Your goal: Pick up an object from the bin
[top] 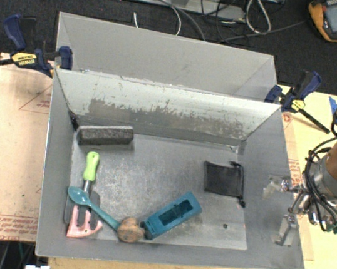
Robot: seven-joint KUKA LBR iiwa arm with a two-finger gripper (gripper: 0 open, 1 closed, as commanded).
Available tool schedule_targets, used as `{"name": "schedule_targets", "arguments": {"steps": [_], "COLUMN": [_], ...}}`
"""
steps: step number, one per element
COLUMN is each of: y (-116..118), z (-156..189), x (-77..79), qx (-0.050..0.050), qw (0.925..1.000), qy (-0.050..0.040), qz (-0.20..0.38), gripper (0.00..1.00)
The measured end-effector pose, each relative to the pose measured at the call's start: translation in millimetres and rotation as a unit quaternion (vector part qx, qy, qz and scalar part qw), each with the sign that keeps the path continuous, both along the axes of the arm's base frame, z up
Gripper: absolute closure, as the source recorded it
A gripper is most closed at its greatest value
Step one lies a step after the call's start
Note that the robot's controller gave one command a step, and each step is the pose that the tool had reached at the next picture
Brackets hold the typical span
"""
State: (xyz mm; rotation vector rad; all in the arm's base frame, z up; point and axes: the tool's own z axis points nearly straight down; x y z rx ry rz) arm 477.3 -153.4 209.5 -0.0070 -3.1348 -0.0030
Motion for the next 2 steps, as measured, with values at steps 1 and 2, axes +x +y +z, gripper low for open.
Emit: {"name": "schedule_targets", "arguments": {"steps": [1,2], "y": [1.1,59.9], "z": [3.7,-41.3], "x": [2.1,30.2], "qx": [-0.001,0.0], "qw": [1.0,0.9997], "qy": [-0.0037,-0.0045], "qz": [0.001,-0.022], "gripper": [0.0,0.0]}}
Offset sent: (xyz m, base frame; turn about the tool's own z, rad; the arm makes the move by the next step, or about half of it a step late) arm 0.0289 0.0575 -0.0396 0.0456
